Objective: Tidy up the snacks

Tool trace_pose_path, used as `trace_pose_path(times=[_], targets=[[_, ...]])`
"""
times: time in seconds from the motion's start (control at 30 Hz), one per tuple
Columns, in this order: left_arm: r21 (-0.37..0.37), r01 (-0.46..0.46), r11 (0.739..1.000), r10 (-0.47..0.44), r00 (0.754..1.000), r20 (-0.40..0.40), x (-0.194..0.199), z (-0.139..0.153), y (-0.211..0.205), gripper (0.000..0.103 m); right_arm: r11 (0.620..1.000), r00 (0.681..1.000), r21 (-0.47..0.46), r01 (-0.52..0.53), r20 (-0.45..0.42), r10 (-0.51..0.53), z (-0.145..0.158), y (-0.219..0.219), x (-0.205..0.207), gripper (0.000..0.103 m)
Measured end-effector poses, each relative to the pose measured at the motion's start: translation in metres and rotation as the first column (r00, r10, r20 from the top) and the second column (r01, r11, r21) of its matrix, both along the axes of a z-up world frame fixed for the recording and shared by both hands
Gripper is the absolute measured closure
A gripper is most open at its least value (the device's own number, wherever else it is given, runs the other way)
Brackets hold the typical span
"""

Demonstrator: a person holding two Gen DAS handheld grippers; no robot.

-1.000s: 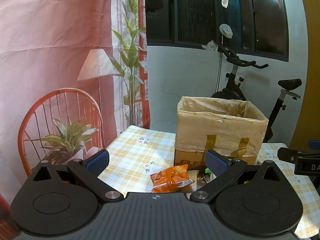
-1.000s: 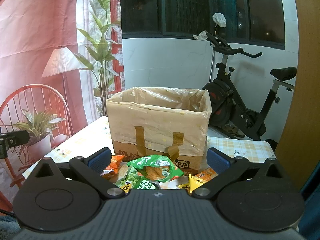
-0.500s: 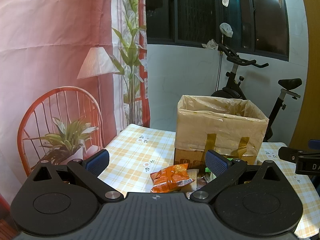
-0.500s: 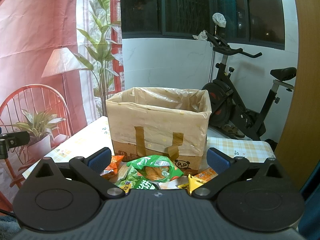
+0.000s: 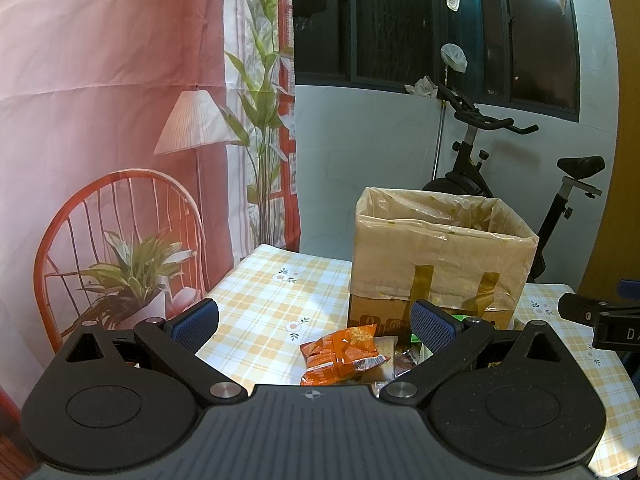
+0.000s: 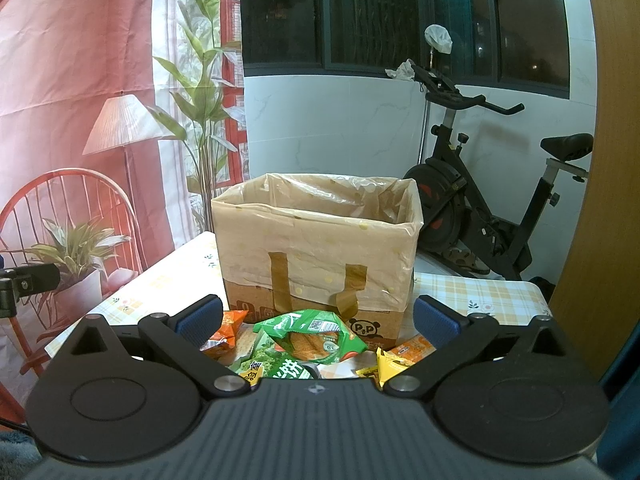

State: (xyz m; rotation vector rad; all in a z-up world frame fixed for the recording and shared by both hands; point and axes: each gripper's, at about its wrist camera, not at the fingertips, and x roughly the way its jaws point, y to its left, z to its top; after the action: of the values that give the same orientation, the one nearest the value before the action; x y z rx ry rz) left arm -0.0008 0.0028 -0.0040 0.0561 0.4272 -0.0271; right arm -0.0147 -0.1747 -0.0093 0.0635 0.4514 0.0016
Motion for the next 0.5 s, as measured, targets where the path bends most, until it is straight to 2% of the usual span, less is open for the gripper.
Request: trace_pose_path(times=[0.5], targets=[[-0.004, -0.003, 1.000, 0.003, 1.000, -0.008, 0.0006, -0.0017, 0.0004, 0.000, 1.000, 1.000, 0.002, 0.000, -0.003, 0.000, -0.0010, 0.0000, 0.0004, 0.000]])
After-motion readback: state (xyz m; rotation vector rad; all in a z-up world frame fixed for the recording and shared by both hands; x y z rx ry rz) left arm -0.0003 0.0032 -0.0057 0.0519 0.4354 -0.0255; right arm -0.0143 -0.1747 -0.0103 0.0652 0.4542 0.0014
